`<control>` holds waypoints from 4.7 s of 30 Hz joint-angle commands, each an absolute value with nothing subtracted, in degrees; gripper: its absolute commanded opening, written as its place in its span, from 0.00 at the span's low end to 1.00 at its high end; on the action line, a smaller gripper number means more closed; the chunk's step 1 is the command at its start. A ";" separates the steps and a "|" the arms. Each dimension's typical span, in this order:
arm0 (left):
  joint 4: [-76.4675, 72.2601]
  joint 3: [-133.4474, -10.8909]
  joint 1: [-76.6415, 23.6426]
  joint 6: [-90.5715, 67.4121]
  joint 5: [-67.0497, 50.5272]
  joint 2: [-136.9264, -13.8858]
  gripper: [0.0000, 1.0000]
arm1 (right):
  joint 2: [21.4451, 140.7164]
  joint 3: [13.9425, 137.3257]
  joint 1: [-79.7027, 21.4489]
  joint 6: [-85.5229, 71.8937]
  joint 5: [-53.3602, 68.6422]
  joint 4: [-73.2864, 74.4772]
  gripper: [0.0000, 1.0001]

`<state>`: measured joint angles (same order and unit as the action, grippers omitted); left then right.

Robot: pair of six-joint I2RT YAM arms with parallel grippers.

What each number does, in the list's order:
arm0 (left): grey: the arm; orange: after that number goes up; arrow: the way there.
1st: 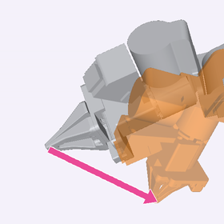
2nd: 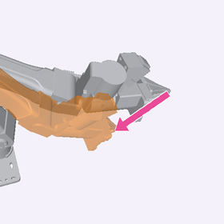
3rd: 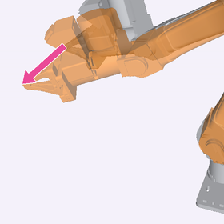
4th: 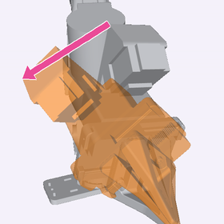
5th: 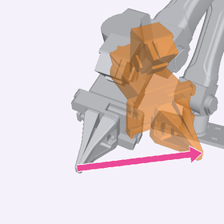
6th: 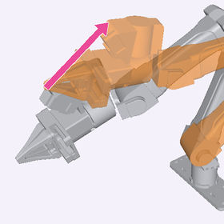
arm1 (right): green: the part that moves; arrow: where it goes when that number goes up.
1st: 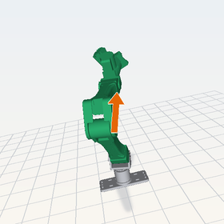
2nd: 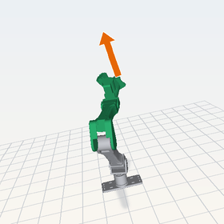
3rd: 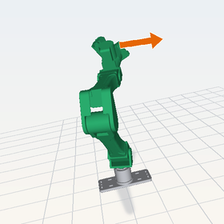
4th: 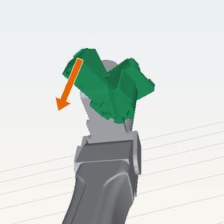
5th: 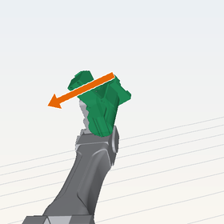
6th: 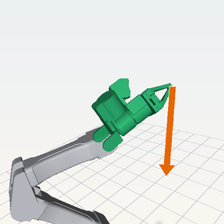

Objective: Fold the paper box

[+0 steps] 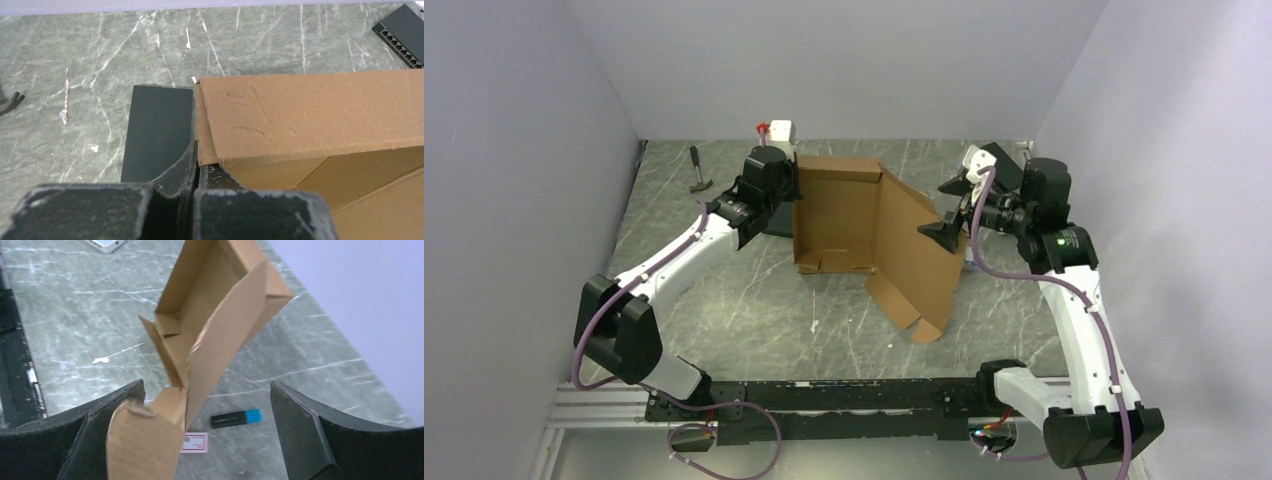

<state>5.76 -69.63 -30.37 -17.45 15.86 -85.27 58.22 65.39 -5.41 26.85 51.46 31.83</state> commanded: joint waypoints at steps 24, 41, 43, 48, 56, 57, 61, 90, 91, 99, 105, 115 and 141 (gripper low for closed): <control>7.69 -73.21 -31.63 -17.93 12.96 -85.12 0.00 | 89.78 99.68 -35.07 56.66 13.60 42.00 0.92; 6.86 -72.70 -31.82 -18.15 12.35 -85.27 0.00 | 99.31 100.27 -36.36 60.25 5.70 35.81 0.39; 6.81 -72.69 -31.82 -18.31 12.18 -85.19 0.00 | 99.32 98.77 -36.39 60.58 5.10 34.24 0.31; 6.76 -72.86 -31.81 -18.77 11.18 -85.08 0.00 | 98.76 94.49 -36.46 61.38 3.38 29.87 0.16; 8.15 -71.74 -31.73 -23.07 8.63 -81.05 0.17 | 96.07 88.51 -36.35 61.13 0.20 22.84 0.00; 8.50 -71.50 -31.73 -23.56 8.54 -80.07 0.23 | 95.78 88.30 -36.31 60.95 0.14 22.84 0.00; 11.16 -70.17 -31.66 -25.21 8.44 -75.55 0.42 | 95.17 88.28 -35.63 59.37 1.69 23.73 0.00; 19.77 -41.33 -31.16 -41.22 -4.95 -53.72 0.85 | 103.23 81.66 -28.47 40.68 17.04 41.40 0.00; 19.56 -41.81 -31.17 -41.22 -5.35 -55.37 0.84 | 103.39 81.08 -28.45 40.61 16.60 40.83 0.00; 18.16 -46.09 -31.20 -41.90 -6.87 -67.19 0.79 | 104.19 75.85 -28.37 39.52 16.84 36.02 0.10; 16.10 -46.50 -31.27 -42.25 -10.06 -71.89 0.71 | 103.98 74.80 -27.79 39.04 19.35 34.88 0.23; 14.21 -46.97 -31.54 -42.89 -12.57 -76.82 0.65 | 104.94 77.16 -27.92 38.78 24.14 35.67 0.36; 14.27 -47.58 -32.17 -42.48 -11.91 -79.12 0.65 | 105.04 66.33 -32.11 33.28 5.28 17.85 0.07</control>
<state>14.44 -44.75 -31.86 -42.96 -12.21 -79.46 104.44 67.00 -32.71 35.66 8.75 20.73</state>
